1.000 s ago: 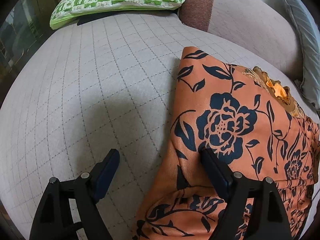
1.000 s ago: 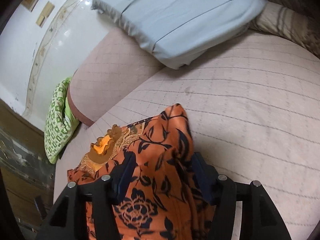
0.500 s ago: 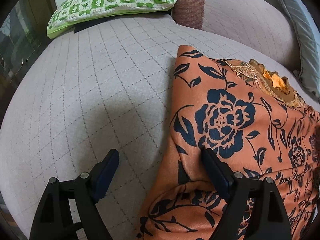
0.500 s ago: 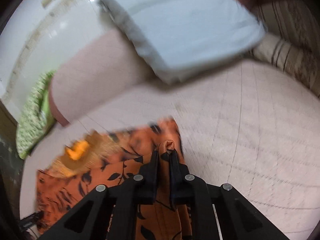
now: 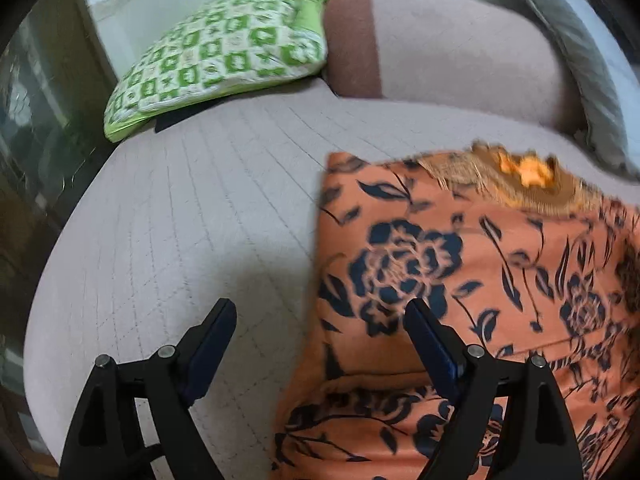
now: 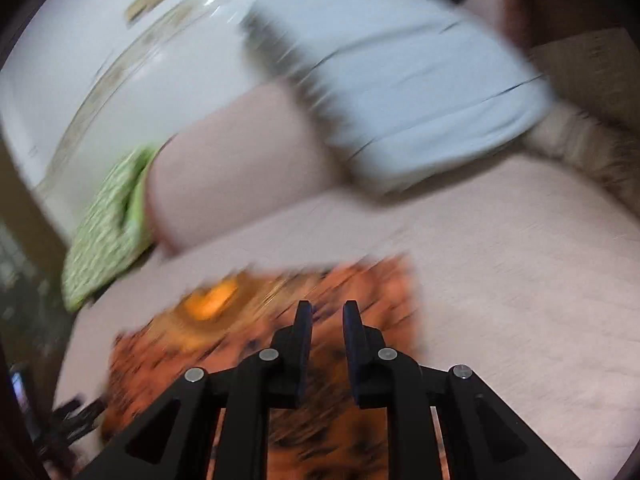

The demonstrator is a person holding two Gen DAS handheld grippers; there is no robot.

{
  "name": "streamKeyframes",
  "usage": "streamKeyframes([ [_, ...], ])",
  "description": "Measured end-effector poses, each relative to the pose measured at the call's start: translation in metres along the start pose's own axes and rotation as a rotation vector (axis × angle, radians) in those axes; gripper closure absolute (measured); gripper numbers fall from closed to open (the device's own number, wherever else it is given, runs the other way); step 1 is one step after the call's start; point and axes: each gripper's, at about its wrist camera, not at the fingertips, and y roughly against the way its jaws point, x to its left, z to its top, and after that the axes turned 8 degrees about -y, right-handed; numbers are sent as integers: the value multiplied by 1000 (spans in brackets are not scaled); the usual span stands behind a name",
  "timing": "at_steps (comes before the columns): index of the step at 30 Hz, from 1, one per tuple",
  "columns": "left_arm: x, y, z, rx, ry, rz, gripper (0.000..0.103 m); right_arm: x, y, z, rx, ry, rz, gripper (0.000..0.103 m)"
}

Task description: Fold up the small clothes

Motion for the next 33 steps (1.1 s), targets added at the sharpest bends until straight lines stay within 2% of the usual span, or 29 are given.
streamKeyframes([
  [3,-13,-19,-5,82,-40,7,16,29,-28,-26,152,77,49,86],
  [7,-7,-12,-1,52,-17,-1,16,45,-72,-59,345,183,-30,85],
  [10,-1,16,10,-76,-6,37,16,40,-74,-53,343,139,1,85],
  [12,4,34,16,-142,11,45,16,38,-67,-44,308,114,28,85],
  [17,14,72,23,-244,54,61,16,47,-47,-35,235,137,87,85],
  [24,37,104,22,-319,118,76,16,71,-26,-39,190,163,159,85],
  [33,58,134,12,-394,169,117,16,103,-30,-62,216,205,200,85],
])
